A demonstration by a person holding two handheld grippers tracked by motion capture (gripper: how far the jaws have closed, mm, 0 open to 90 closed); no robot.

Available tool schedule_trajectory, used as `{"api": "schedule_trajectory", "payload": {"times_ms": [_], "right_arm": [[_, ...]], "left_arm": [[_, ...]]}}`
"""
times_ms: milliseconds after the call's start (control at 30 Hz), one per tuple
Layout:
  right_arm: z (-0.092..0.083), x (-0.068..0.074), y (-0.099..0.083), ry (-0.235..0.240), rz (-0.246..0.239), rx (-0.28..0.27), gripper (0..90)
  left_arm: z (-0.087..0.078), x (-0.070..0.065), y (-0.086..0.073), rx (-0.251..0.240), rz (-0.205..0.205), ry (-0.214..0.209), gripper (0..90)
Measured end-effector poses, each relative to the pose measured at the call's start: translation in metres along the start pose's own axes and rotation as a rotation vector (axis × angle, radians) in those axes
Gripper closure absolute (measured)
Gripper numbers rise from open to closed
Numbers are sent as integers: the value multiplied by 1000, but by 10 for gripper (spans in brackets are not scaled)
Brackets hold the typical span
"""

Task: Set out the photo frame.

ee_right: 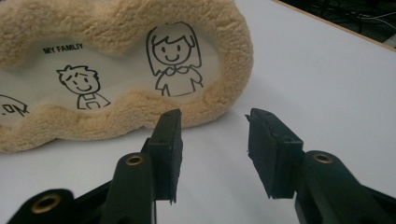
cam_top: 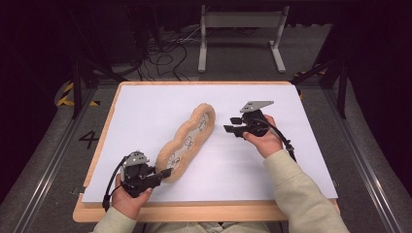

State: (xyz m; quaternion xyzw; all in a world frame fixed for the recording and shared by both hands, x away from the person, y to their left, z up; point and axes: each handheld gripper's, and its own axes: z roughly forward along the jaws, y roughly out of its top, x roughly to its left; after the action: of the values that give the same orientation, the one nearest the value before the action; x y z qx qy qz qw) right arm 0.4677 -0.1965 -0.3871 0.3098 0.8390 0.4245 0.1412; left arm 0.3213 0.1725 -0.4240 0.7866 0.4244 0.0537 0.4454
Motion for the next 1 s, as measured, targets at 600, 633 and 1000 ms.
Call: {"api": "schedule_trajectory", "payload": {"times_ms": [600, 633, 1000], "right_arm": [[63, -19, 23, 28, -68, 40, 428], [67, -20, 24, 27, -71, 44, 421], [89, -35, 24, 129, -102, 34, 432]], "left_arm": [[-1, 3, -1, -10, 17, -1, 662], [-1, 3, -1, -10, 17, -1, 662], [0, 6, -1, -11, 16, -18, 659]]}}
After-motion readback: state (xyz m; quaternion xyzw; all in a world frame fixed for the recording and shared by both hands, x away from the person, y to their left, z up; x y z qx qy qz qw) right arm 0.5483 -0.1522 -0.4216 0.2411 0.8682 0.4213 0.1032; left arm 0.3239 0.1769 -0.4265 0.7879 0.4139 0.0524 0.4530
